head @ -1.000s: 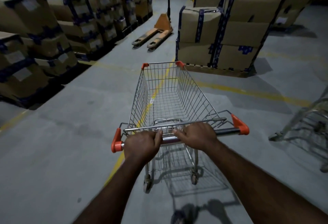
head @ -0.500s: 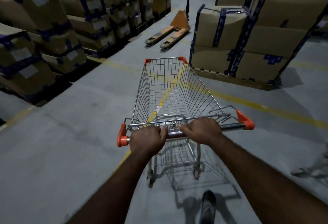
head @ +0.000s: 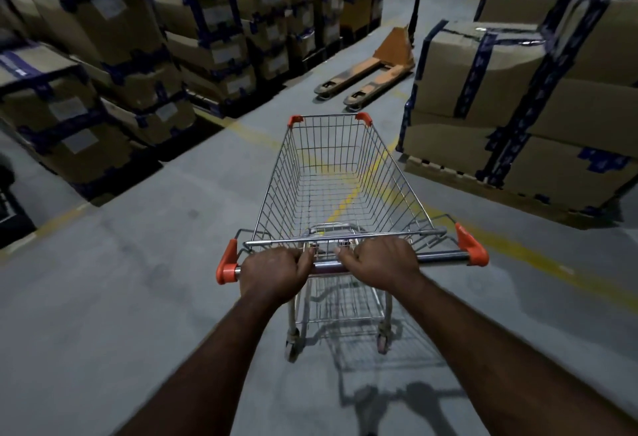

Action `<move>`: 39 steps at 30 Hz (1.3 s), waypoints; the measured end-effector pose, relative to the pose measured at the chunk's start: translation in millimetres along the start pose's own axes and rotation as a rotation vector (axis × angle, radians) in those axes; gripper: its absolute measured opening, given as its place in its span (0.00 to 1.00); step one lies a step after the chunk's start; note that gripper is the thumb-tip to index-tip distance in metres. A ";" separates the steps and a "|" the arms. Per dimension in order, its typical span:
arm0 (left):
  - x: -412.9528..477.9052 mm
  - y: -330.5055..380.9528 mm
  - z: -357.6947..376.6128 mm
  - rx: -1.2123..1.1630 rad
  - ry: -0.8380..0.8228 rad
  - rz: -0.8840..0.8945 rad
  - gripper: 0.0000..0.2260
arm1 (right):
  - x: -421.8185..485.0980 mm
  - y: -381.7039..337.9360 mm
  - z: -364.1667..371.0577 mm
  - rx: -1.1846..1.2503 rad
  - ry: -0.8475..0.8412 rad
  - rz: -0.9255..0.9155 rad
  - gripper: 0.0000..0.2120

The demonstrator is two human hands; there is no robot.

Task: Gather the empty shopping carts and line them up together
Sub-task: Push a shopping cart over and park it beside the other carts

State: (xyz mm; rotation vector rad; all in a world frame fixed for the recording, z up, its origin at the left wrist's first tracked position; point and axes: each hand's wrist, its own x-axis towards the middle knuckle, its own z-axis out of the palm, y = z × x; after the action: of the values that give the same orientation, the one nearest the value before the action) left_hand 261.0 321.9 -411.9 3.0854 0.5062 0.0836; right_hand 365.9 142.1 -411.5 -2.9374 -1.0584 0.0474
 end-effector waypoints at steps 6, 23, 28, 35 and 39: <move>73.5 18.6 4.3 -0.031 -0.034 -0.054 0.26 | 67.2 43.8 -3.3 0.004 0.004 -0.049 0.39; 344.2 20.4 18.0 -0.166 -0.268 -0.078 0.33 | 328.7 158.8 -17.2 -0.009 -0.007 -0.152 0.36; 400.4 17.7 21.9 -0.182 -0.175 -0.060 0.27 | 402.8 181.9 -19.8 -0.031 -0.021 -0.181 0.36; 480.6 18.7 33.0 -0.126 -0.066 -0.143 0.25 | 503.8 209.7 -14.6 -0.054 0.036 -0.262 0.37; 530.1 24.2 36.9 -0.089 -0.035 -0.233 0.26 | 568.0 226.4 -14.7 -0.056 -0.002 -0.324 0.40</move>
State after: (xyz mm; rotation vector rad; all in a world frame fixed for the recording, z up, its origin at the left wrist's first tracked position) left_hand 772.3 468.2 -421.4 2.9114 0.8309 0.0477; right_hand 947.9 330.0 -415.7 -2.7703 -1.5432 0.0153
